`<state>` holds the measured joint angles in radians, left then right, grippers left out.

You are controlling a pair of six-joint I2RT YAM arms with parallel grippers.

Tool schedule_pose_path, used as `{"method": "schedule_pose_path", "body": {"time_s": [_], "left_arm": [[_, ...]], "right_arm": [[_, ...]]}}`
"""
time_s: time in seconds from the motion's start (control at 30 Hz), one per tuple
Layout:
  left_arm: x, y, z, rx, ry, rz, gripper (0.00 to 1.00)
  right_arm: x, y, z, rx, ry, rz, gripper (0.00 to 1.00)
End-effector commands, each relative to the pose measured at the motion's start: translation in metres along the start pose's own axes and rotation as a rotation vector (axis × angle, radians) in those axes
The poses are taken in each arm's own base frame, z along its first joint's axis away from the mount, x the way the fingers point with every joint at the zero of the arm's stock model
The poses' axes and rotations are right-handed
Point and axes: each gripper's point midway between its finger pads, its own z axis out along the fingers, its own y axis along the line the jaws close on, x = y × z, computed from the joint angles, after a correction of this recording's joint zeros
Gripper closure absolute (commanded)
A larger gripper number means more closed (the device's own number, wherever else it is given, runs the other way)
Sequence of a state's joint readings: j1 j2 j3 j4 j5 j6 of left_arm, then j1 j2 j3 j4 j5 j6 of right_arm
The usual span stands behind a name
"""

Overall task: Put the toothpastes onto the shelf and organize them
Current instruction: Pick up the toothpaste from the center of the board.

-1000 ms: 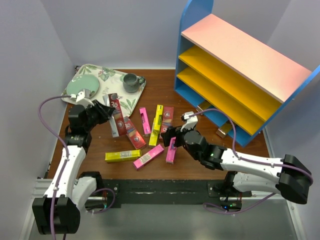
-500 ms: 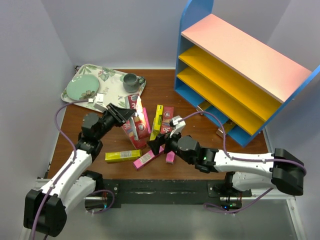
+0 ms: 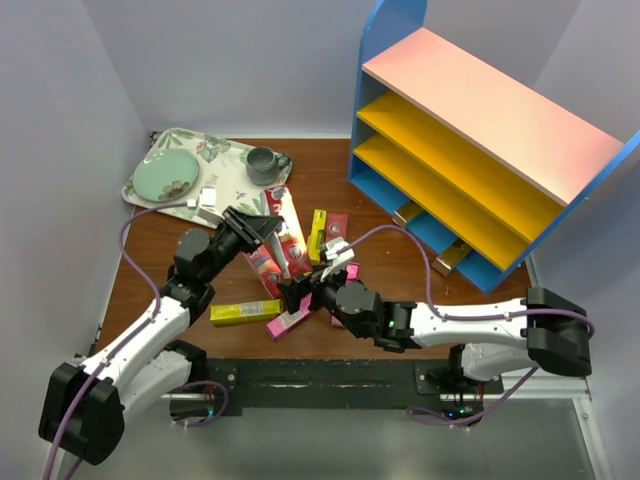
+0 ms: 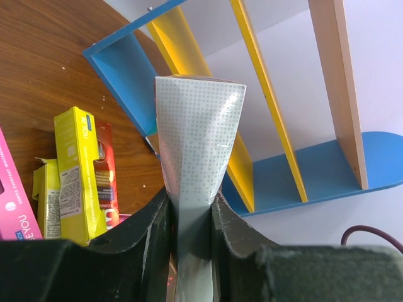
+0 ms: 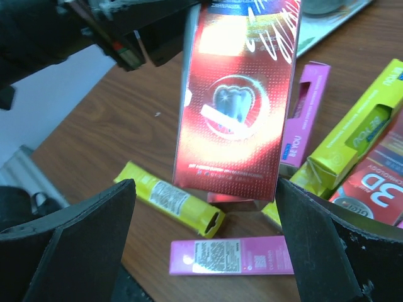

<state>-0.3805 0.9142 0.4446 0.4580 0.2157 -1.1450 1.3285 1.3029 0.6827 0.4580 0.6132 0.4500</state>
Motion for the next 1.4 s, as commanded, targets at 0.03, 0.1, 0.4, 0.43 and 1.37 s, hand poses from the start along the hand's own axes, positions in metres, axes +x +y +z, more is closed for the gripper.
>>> {"method": "schedule_pose_path", "body": {"time_s": [0.03,0.1,0.4,0.43,1.37], "left_arm": [[-0.013,-0.032,0.002,0.110,-0.066,-0.012,0.77],[-0.010,-0.032,0.002,0.110,-0.059,-0.024,0.77],[-0.003,-0.030,0.002,0.114,-0.048,-0.039,0.76],[-0.003,-0.029,0.003,0.113,-0.046,-0.039,0.75],[-0.093,-0.052,-0.035,-0.151,-0.336,0.438,0.00]], "right_arm": [[-0.030,0.005,0.013,0.074,-0.116,0.009,0.06],[-0.026,0.002,0.017,0.100,-0.115,-0.007,0.06],[-0.033,-0.002,0.022,0.140,-0.168,-0.027,0.24],[-0.033,-0.002,0.021,0.137,-0.167,-0.030,0.26],[-0.020,-0.047,-0.016,0.276,0.059,-0.155,1.00]]}}
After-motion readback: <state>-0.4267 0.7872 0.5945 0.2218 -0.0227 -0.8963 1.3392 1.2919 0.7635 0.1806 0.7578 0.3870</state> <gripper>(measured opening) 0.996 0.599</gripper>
